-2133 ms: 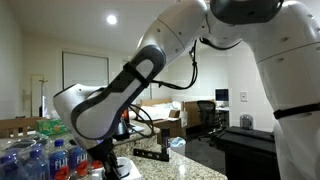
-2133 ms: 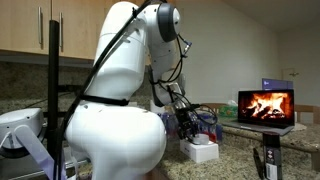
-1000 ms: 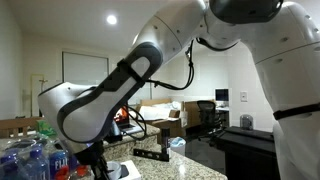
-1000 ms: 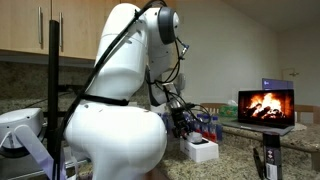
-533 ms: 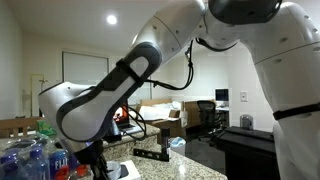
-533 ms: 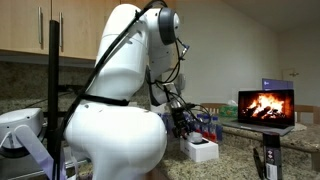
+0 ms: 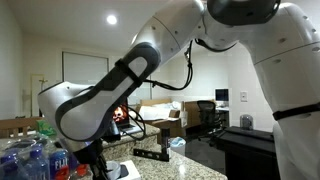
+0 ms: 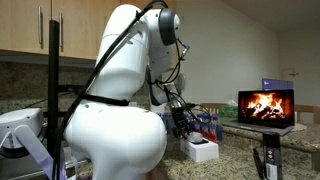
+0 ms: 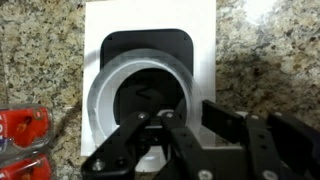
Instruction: Pick up the marker, seal tape and remote and put them on the box
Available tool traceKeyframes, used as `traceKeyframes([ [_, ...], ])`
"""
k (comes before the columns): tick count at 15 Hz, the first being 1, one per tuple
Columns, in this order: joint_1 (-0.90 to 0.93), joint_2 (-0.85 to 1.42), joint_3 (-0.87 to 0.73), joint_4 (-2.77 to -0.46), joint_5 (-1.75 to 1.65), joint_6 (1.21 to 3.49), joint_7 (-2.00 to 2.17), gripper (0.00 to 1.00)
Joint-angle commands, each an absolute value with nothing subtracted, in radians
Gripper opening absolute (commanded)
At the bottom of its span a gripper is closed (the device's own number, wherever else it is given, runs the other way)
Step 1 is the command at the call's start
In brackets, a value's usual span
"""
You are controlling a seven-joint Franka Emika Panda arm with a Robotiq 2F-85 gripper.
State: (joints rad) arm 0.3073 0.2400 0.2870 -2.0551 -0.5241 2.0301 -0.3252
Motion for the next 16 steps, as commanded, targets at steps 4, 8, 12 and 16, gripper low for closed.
traceKeyframes([
  [4, 0.302, 0.214, 0.279, -2.082, -0.511, 2.04, -0.316, 0.11],
  [8, 0.3, 0.201, 0.272, -2.095, -0.508, 2.046, -0.298, 0.11],
  [12, 0.3, 0.214, 0.265, -2.087, -0.509, 2.039, -0.291, 0.11],
  [16, 0.3, 0.215, 0.263, -2.089, -0.505, 2.039, -0.29, 0.11],
])
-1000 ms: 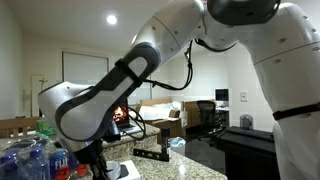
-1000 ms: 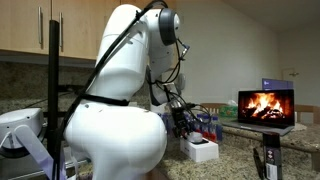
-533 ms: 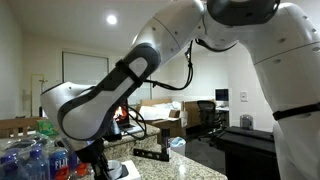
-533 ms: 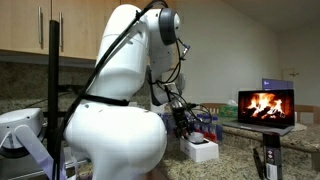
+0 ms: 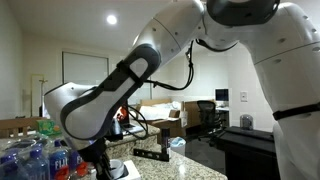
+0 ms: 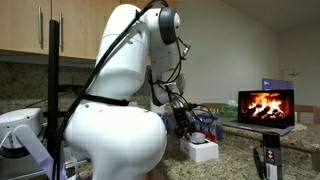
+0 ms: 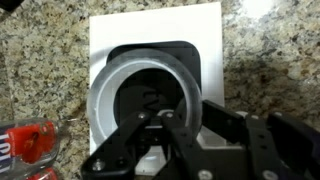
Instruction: Pick up the marker, seal tape and remote and put them on the box
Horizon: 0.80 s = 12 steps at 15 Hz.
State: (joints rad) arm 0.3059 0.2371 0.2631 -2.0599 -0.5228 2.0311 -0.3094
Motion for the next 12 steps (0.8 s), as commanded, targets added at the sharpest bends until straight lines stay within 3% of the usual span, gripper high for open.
traceKeyframes([
  [1, 0.3, 0.213, 0.262, -2.092, -0.505, 2.04, -0.287, 0.11],
  [7, 0.3, 0.21, 0.262, -2.099, -0.501, 2.043, -0.27, 0.1],
  [8, 0.3, 0.209, 0.262, -2.1, -0.499, 2.043, -0.269, 0.43],
  [10, 0.3, 0.206, 0.263, -2.098, -0.493, 2.038, -0.268, 0.48],
  [12, 0.3, 0.193, 0.265, -2.099, -0.489, 2.031, -0.273, 0.61],
])
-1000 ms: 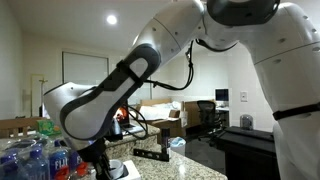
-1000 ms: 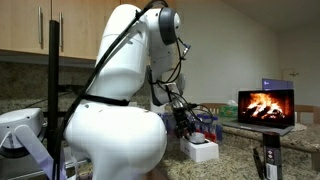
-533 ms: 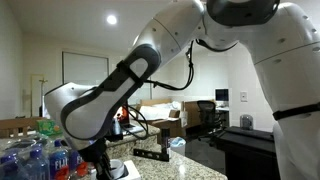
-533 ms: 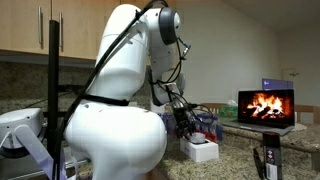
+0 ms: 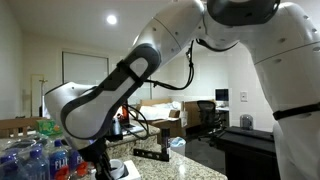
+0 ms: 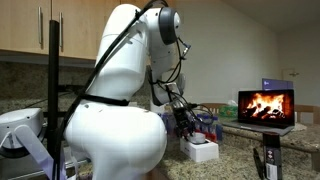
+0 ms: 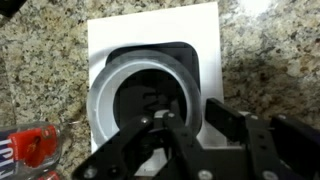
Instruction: Pick up the marker, seal tape and remote and put them on the box
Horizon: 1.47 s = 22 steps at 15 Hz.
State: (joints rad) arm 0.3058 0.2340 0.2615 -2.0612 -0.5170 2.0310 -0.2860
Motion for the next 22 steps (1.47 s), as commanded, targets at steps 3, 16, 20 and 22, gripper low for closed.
traceKeyframes([
  [3, 0.302, 0.161, 0.27, -2.11, -0.48, 2.026, -0.268, 0.81],
  [16, 0.164, -0.048, 0.147, -2.296, -0.259, 2.29, -0.308, 1.0],
  [20, 0.14, -0.091, 0.118, -2.36, -0.253, 2.357, -0.311, 1.0],
  [22, 0.158, -0.079, 0.161, -2.335, -0.37, 2.334, -0.196, 1.0],
])
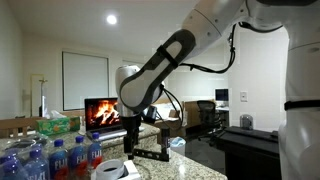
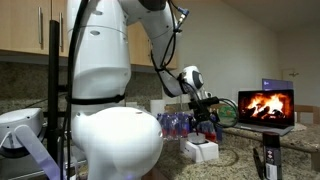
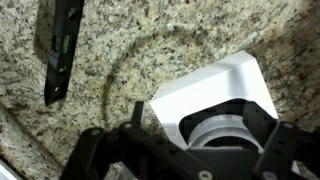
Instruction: Pick up the marker, seal tape and remote and put them on the box
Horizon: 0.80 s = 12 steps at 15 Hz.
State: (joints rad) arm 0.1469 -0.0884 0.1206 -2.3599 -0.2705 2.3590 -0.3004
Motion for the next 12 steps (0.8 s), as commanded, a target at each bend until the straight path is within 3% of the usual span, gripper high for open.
traceKeyframes([
  [1, 0.167, -0.099, 0.179, -2.317, -0.397, 2.319, -0.13, 1.0],
  [6, 0.171, -0.288, 0.185, -2.273, -0.251, 2.168, 0.019, 1.0],
  [12, 0.073, -0.477, 0.051, -2.198, -0.174, 1.939, 0.018, 1.0],
])
